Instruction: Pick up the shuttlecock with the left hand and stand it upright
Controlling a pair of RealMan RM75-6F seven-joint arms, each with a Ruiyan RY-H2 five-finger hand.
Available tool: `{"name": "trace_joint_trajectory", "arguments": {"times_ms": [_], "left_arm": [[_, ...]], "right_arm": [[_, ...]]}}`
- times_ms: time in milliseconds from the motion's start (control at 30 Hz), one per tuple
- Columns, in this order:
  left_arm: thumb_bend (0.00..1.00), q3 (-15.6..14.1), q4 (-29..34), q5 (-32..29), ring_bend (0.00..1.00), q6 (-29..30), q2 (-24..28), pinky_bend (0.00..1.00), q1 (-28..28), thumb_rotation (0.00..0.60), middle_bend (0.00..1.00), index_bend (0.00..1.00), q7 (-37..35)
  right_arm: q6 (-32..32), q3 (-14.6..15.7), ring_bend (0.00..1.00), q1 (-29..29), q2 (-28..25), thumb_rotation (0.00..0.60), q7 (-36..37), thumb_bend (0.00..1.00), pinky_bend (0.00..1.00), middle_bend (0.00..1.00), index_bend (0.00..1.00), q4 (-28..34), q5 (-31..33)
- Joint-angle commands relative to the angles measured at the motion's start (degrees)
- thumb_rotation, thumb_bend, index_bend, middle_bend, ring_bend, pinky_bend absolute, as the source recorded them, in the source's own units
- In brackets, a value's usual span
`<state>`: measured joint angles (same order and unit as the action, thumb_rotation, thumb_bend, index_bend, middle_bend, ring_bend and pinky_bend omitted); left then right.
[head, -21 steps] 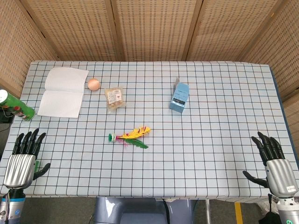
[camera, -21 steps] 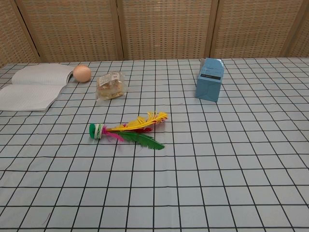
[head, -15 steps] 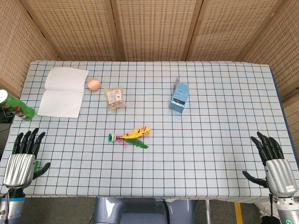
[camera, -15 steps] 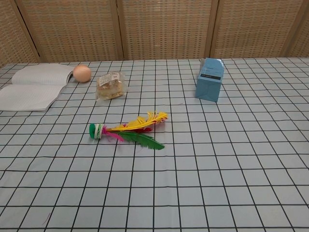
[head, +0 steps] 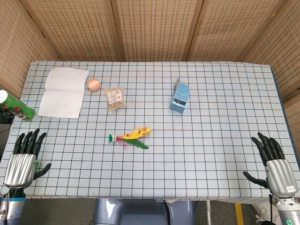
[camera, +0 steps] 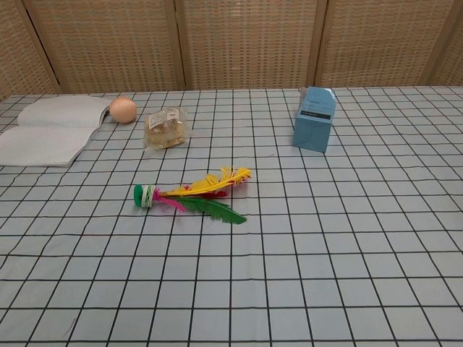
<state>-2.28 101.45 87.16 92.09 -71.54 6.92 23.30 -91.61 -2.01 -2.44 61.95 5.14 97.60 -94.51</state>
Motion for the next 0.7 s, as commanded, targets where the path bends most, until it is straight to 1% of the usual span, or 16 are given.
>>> {"name": "trace_joint_trajectory", "arguments": {"times_ms": [33, 267, 433, 567, 667, 700], "left_arm": [[0.19, 0.15, 0.03, 0.22, 0.0, -0.25, -0.21, 0.0, -0.12, 0.6, 0.0, 0.07, 0.28], [0.19, 0.25, 0.62, 0.93, 0.0, -1.36, -0.61, 0.0, -0.26, 0.6, 0.0, 0.07, 0.64], [0.19, 1.08, 3.17, 0.65, 0.0, -4.19, -0.36, 0.0, 1.15, 0.6, 0.0, 0.07, 1.77], [0.2, 5.07, 8.62, -4.32, 0.0, -12.07, 1.35, 0.0, 6.44, 0.6, 0.0, 0.09, 5.38], [0.21, 8.99, 11.53, -11.23, 0.0, -18.4, 1.32, 0.0, 11.18, 0.6, 0.0, 0.11, 8.91], [0.21, 10.21, 11.88, -13.37, 0.0, -19.64, 0.8, 0.0, 12.47, 0.6, 0.0, 0.13, 9.92]], "right_arm": [[0.01, -0.05, 0.0, -0.03, -0.05, 0.6, 0.21, 0.08, 0.0, 0.0, 0.05, -0.05, 0.03], [-0.13, -0.12, 0.0, 0.1, -0.31, 0.6, 1.18, 0.08, 0.0, 0.0, 0.05, -0.2, 0.3], [0.48, -0.16, 0.0, -0.04, -0.23, 0.6, 1.85, 0.08, 0.0, 0.0, 0.05, -0.51, 0.93], [1.48, -0.46, 0.0, -0.43, -0.06, 0.6, 2.39, 0.08, 0.0, 0.0, 0.05, -0.88, 1.97], [1.9, -0.71, 0.0, -0.57, -0.02, 0.6, 2.83, 0.08, 0.0, 0.0, 0.05, -1.23, 2.71], [2.04, -0.78, 0.0, -0.61, -0.01, 0.6, 3.05, 0.08, 0.0, 0.0, 0.05, -1.32, 2.94]]}}
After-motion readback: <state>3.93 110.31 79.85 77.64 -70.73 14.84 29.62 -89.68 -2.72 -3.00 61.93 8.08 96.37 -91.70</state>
